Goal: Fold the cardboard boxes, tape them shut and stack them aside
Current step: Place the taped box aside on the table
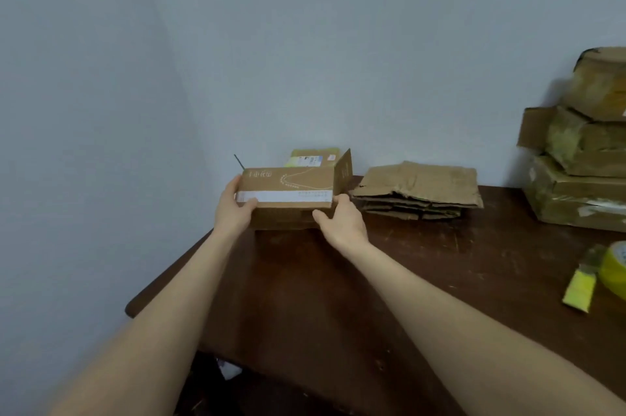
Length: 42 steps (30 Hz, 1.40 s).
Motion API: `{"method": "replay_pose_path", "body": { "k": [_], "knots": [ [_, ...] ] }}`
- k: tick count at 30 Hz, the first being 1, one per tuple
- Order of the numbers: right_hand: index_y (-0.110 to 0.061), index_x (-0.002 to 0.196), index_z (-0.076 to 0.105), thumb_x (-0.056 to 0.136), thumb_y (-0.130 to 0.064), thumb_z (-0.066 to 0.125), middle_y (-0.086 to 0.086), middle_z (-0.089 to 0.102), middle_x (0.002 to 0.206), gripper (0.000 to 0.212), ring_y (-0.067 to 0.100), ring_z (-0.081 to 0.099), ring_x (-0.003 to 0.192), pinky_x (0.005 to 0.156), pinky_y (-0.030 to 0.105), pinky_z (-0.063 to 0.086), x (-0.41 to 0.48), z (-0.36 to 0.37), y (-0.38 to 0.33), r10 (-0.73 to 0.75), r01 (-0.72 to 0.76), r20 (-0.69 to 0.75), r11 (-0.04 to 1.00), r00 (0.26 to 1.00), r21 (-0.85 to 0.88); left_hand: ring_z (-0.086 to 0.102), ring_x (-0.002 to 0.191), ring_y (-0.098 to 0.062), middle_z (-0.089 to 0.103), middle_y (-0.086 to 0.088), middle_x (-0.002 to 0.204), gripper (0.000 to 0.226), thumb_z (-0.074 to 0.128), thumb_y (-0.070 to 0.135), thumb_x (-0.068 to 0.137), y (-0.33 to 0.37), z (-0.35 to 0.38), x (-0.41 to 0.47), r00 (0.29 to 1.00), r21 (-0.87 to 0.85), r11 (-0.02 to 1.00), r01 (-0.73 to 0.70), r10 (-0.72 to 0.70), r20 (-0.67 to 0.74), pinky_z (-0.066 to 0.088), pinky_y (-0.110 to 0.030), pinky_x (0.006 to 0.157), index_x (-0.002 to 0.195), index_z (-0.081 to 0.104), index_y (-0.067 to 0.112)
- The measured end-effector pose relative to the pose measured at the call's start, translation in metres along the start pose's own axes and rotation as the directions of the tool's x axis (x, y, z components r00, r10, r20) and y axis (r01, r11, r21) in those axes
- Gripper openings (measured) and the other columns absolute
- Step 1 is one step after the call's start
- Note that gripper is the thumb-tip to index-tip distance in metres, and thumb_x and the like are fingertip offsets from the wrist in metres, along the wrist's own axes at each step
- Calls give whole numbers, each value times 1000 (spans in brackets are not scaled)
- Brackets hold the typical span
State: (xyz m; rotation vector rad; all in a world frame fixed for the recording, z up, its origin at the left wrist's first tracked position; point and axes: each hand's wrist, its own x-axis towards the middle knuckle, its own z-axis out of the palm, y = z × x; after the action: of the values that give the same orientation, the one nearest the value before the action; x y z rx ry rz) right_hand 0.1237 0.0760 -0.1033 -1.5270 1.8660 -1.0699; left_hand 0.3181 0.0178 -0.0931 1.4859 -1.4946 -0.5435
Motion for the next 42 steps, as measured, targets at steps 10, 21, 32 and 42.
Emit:
{"method": "replay_pose_path", "body": {
  "k": [10,21,32,42],
  "knots": [
    [-16,132,49,98,-37,43,6,51,134,40,31,44,124,97,44,44,20,34,4,56,10,218,957,974,-289,35,138,-26,33,-8,153,63,54,16,92,-27,28,1,981,209,976,64,-100,167,33,-40,112,150,28,18],
    [-20,142,39,93,-32,54,9,41,143,52,31,38,132,100,42,41,16,-19,30,94,-56,103,947,990,-317,39,134,-28,33,-12,151,62,44,9,96,5,61,-19,912,338,933,121,-239,333,36,-32,105,151,14,10],
    [-20,140,43,92,-29,54,9,41,142,50,31,37,131,100,41,41,-9,-83,52,84,-77,11,956,996,-283,63,102,-30,60,-15,122,26,44,7,95,54,77,-71,930,327,941,82,-190,314,53,-42,90,117,59,8],
    [-9,140,36,93,-29,53,15,35,142,54,36,45,124,97,42,42,26,-179,109,262,-314,-342,943,902,-106,46,128,-27,45,-8,143,44,45,24,96,140,189,-50,895,258,931,-259,130,427,37,-41,107,138,45,11]
  ]
}}
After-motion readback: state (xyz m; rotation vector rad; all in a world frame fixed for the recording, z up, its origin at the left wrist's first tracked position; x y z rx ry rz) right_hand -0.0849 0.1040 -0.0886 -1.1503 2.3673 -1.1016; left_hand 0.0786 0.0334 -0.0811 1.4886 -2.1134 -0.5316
